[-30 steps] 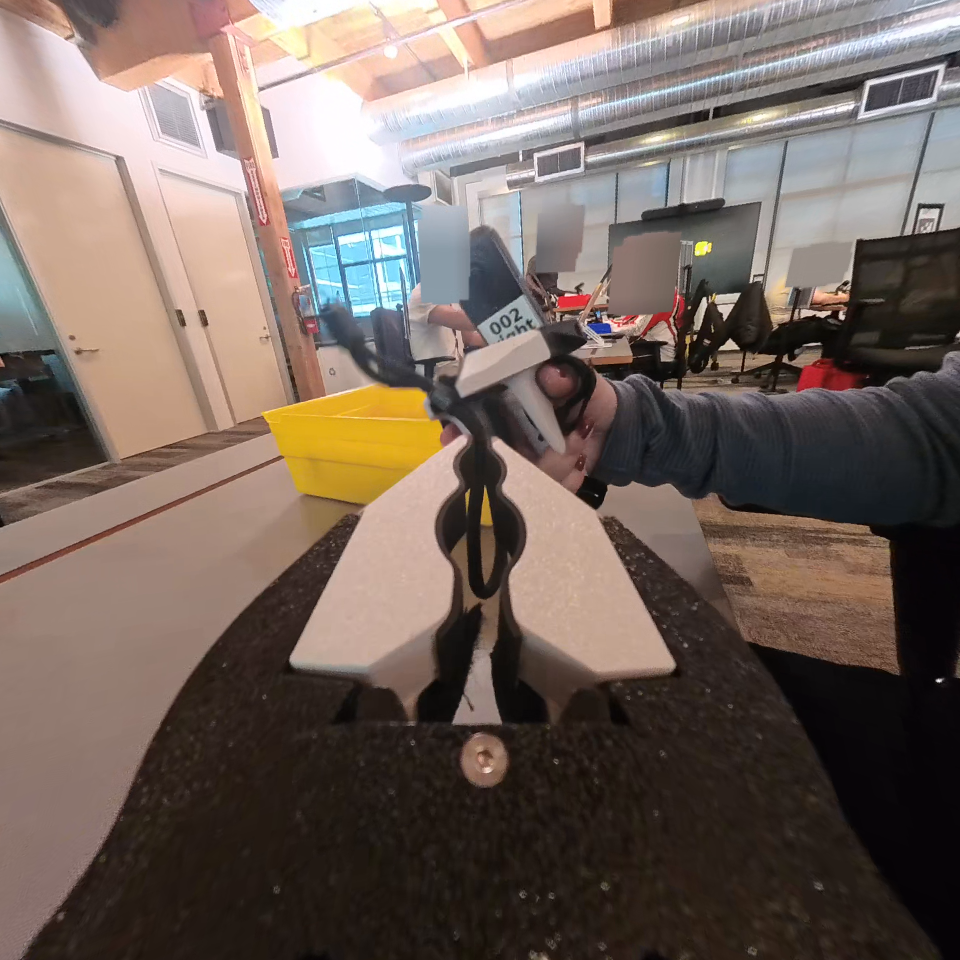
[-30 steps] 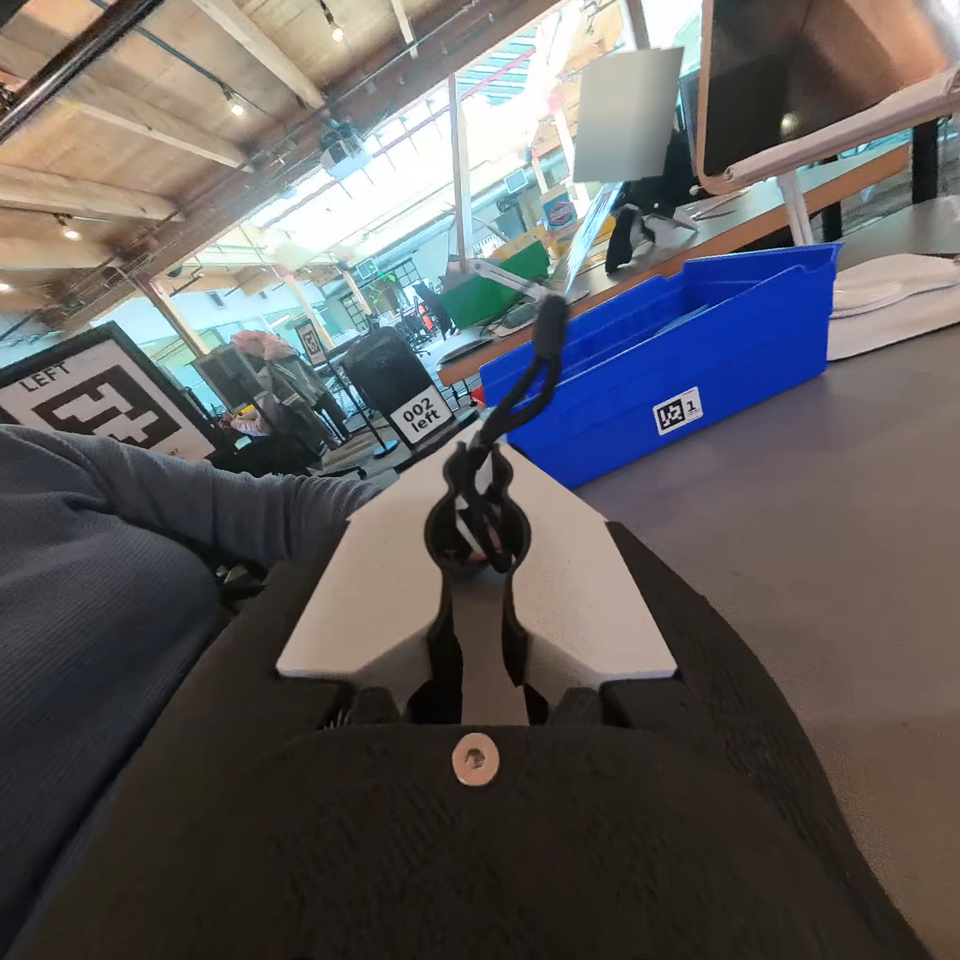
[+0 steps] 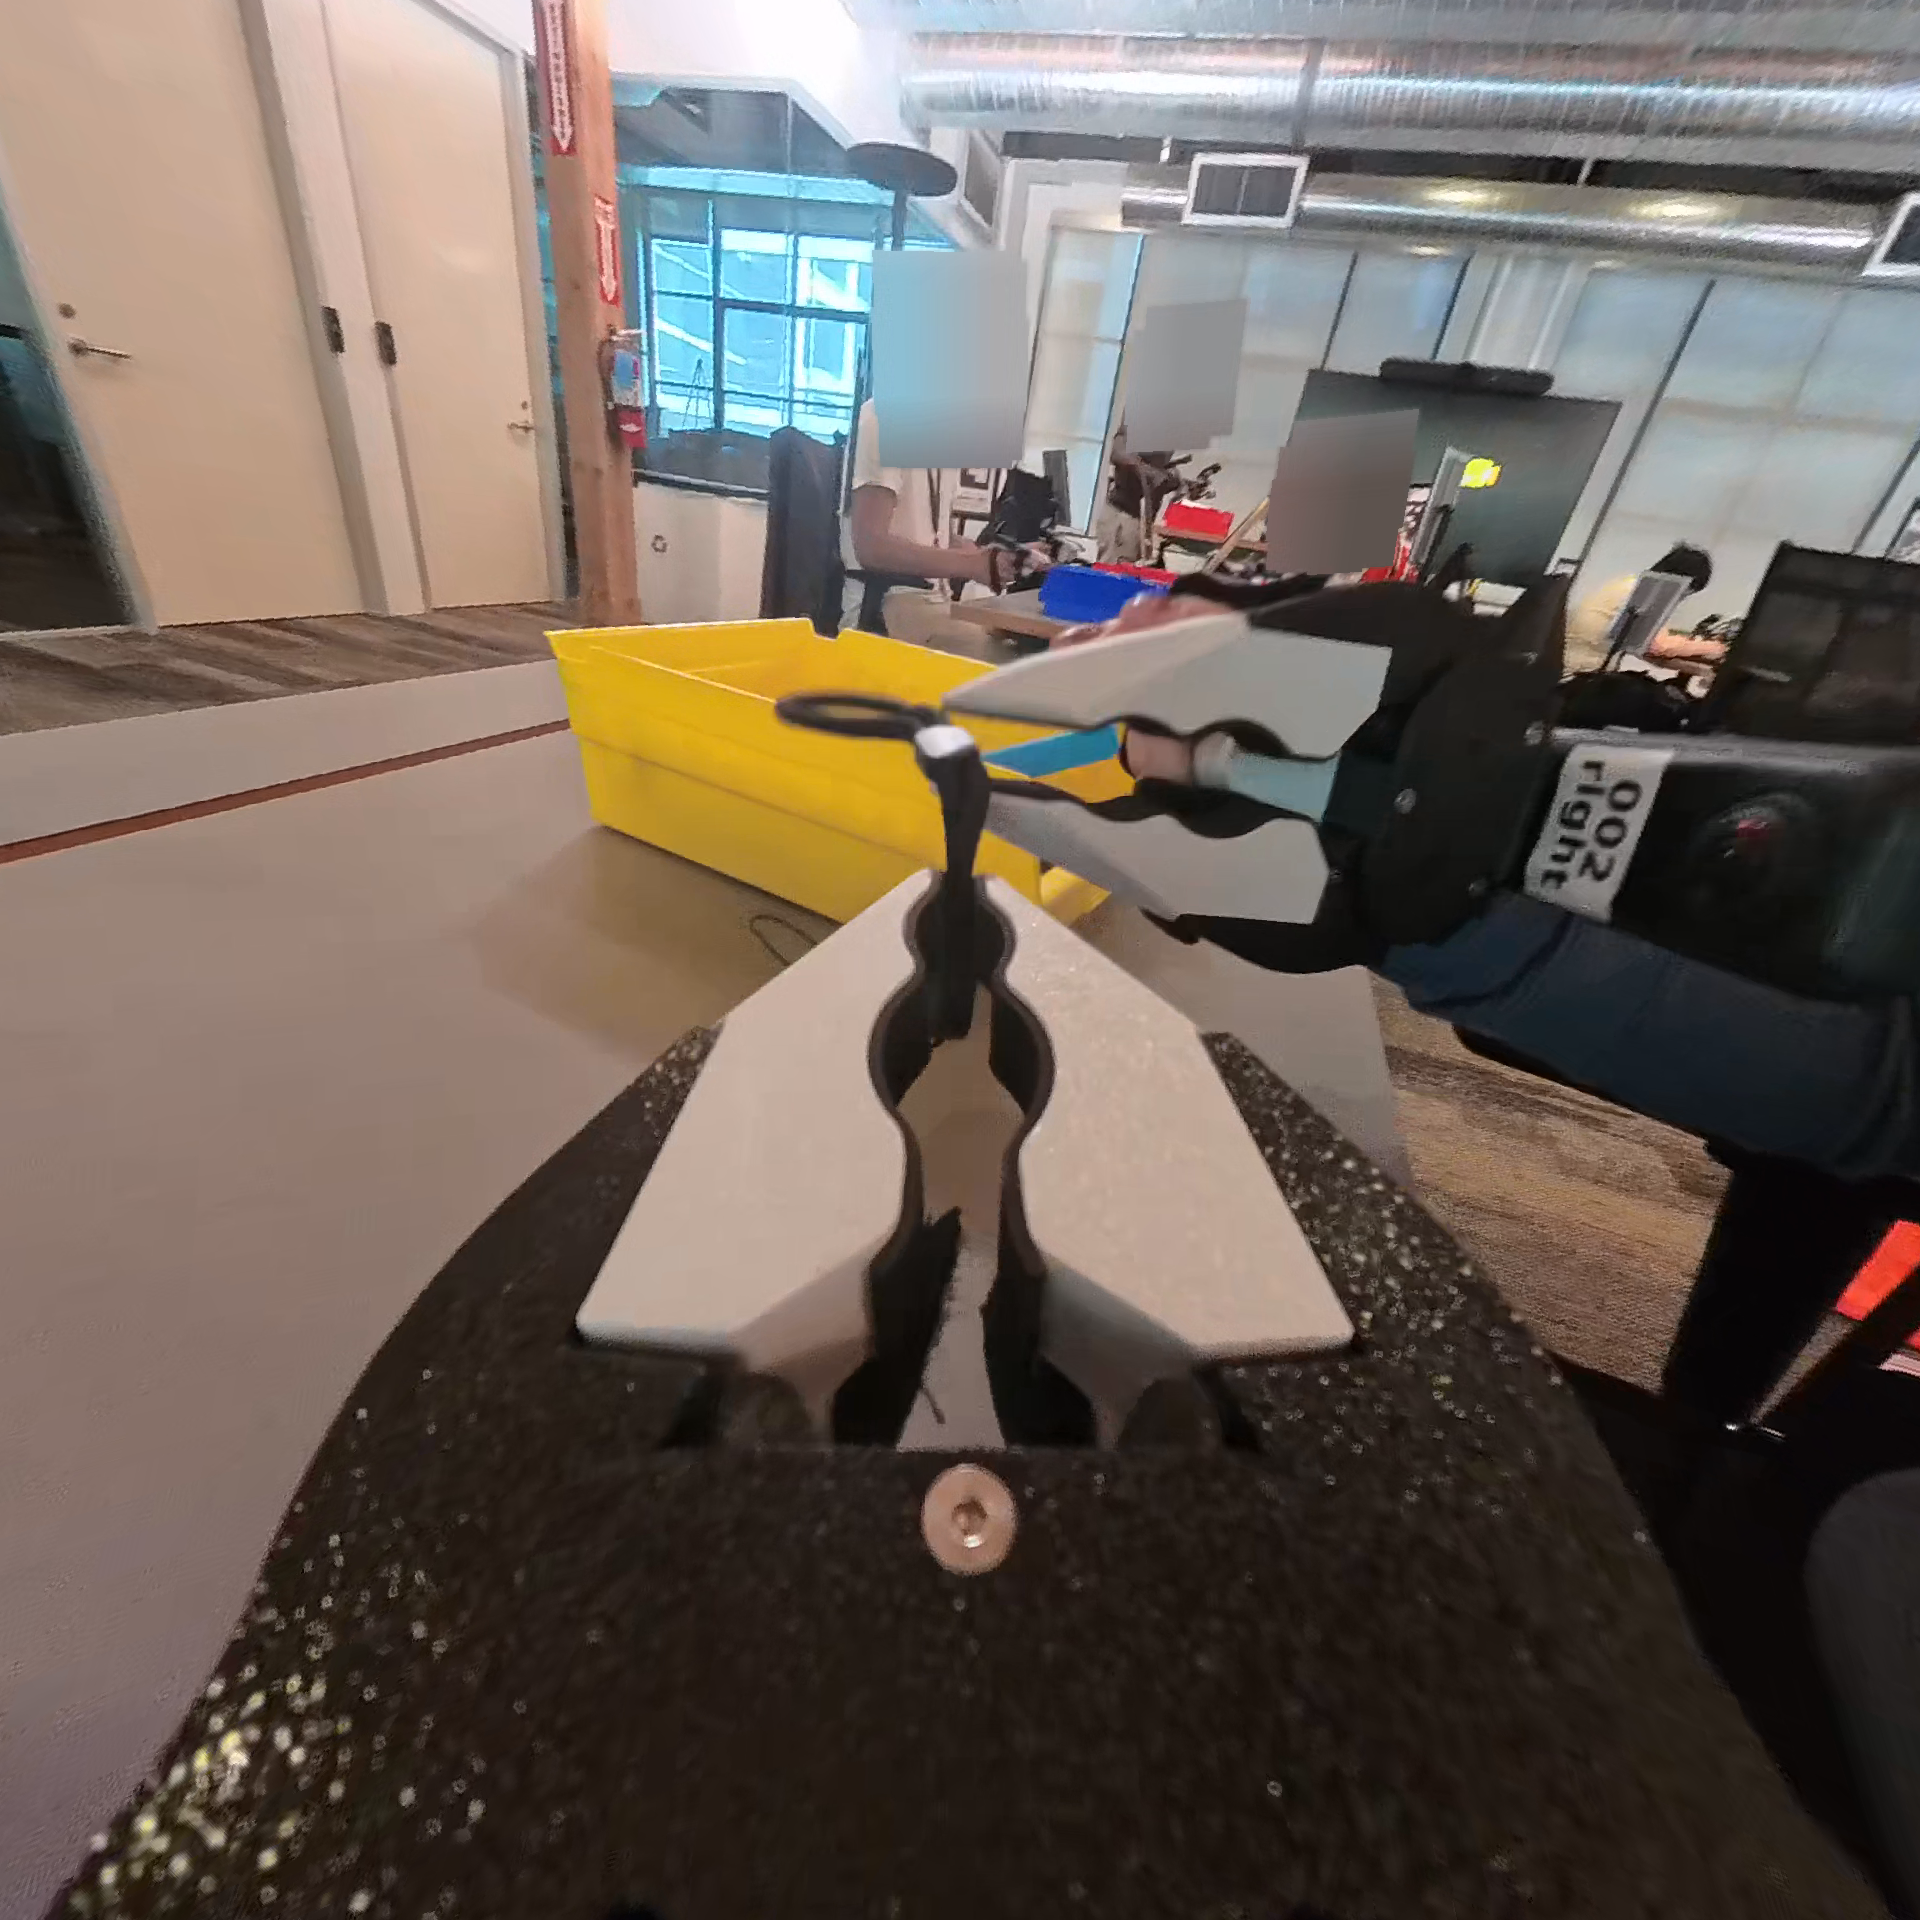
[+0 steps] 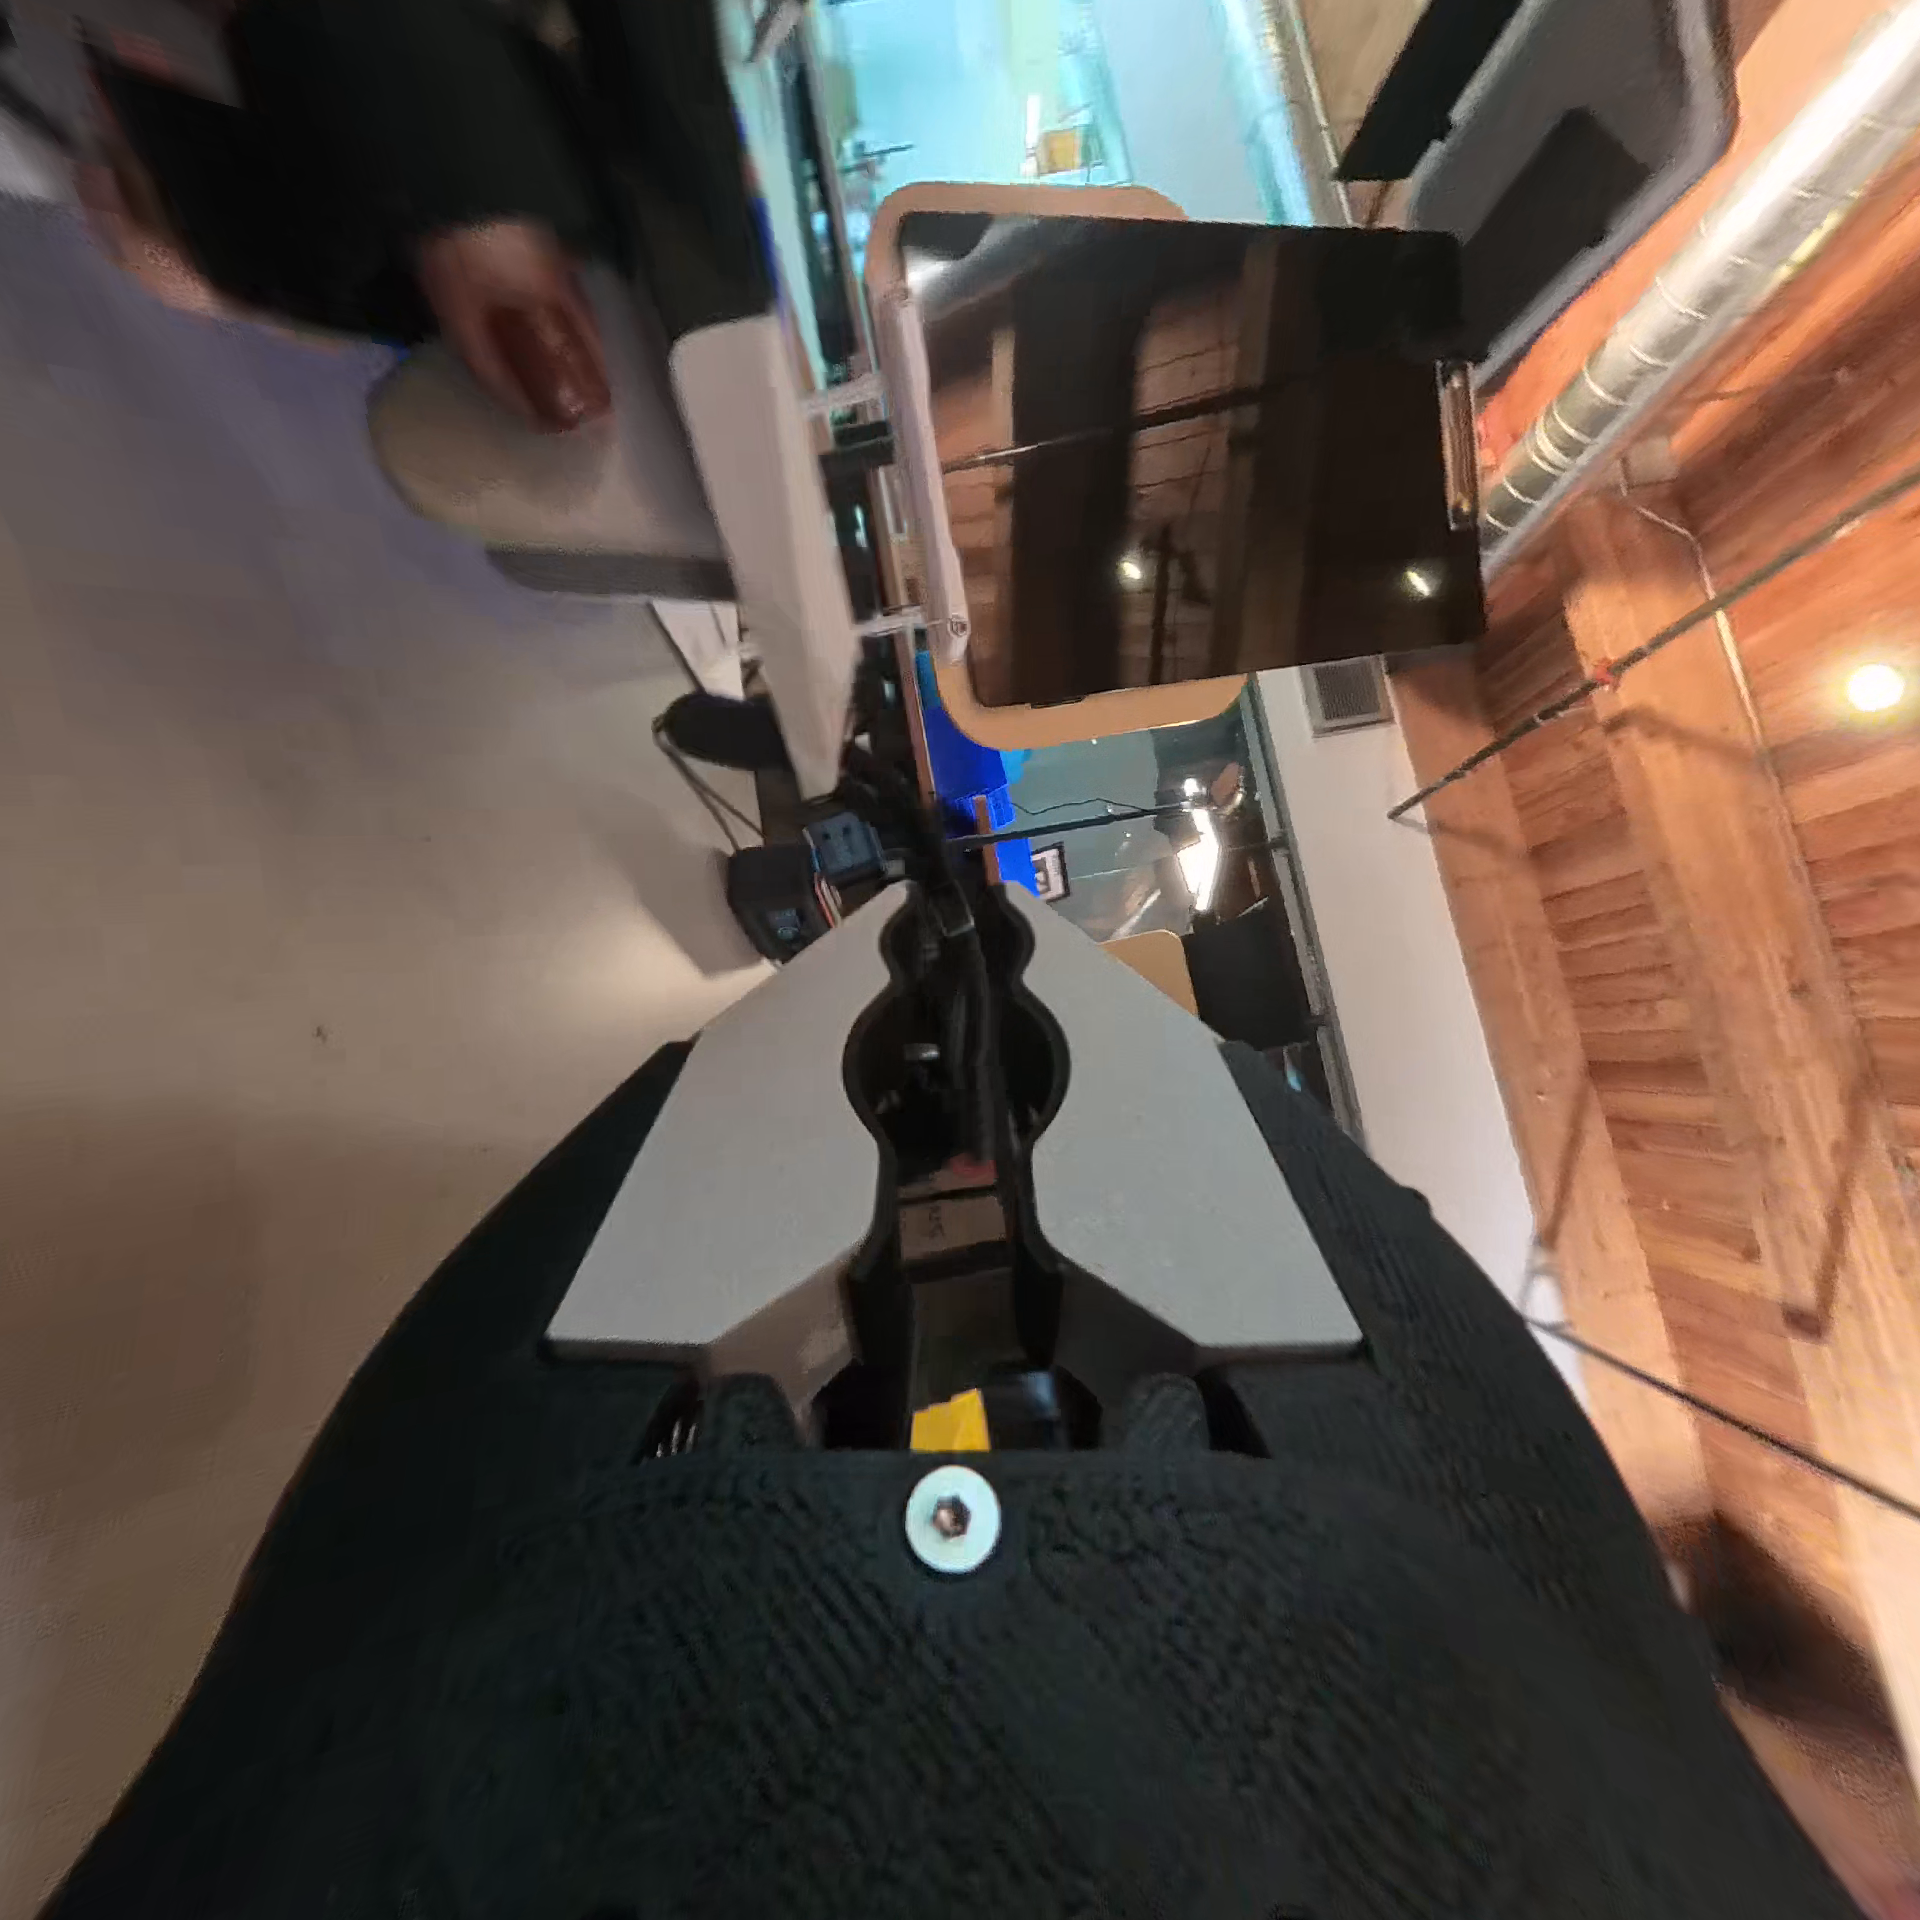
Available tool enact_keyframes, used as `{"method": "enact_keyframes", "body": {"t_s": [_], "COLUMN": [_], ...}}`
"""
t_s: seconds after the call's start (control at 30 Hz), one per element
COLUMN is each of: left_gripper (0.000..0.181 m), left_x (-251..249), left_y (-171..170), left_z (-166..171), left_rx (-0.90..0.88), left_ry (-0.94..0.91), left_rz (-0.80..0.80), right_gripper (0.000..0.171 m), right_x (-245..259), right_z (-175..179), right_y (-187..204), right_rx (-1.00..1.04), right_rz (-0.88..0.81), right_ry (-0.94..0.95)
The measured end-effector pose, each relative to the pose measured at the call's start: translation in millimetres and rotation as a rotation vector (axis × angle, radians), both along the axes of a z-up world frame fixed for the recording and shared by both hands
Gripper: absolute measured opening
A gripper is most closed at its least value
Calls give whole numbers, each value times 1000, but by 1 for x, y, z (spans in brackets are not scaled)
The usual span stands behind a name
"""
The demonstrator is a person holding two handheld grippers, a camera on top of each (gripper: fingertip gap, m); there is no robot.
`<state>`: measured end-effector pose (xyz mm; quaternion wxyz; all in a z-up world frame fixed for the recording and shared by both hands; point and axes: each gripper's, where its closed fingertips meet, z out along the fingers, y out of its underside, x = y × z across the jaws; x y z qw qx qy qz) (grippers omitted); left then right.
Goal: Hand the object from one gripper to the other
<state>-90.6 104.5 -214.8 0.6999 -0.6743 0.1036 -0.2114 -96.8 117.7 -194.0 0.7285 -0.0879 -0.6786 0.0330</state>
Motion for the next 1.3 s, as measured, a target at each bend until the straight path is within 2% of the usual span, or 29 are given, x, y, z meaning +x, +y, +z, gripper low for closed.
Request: {"method": "enact_keyframes", "body": {"t_s": [0.13, 0.2, 0.33, 0.43, 0.5, 0.57, 0.63, 0.77, 0.87, 1.0, 1.03, 1.1, 1.23, 1.3], "left_gripper": [0, 0, 0, 0, 0, 0, 0, 0, 0, 1, 5, 31, 46, 43], "left_x": [-9, -14, -17, -14, -15, -17, -16, -15, -13, -17, -18, -22, -25, -18], "left_y": [-2, -7, -19, -28, -32, -35, -36, -38, -39, -36, -34, -26, -16, -12], "left_z": [9, 21, 41, 52, 57, 60, 62, 63, 64, 62, 60, 55, 45, 38], "left_rx": [50, 121, 231, 292, 313, 330, 332, 334, 333, 323, 318, 278, 205, 181], "left_ry": [-10, -30, -102, -202, -287, -328, -334, -349, -354, -341, -308, -218, 35, 194], "left_rz": [41, 54, 25, -45, -93, -119, -136, -158, -170, -119, -84, 19, 200, 251], "right_gripper": [38, 45, 45, 46, 45, 30, 26, 30, 2, 0, 0, 0, 0, 0], "right_x": [-1, 0, 1, 3, 6, 10, 13, 13, 12, 9, 9, 9, 15, 18], "right_z": [1, 4, 11, 10, 20, 29, 28, 17, 18, 15, 15, 10, -11, -18], "right_y": [4, 8, 11, 0, 0, 4, 8, 8, 8, 14, 19, 35, 54, 51], "right_rx": [-282, -487, -998, -1353, -1518, -1606, -1565, -1288, -1086, -974, -959, -939, -963, -1003], "right_rz": [46, 82, 203, 343, 443, 519, 503, 392, 321, 212, 173, 52, -159, -191], "right_ry": [-45, -60, -141, -280, -274, -252, -243, -232, -173, -173, -169, -186, -325, -397]}}
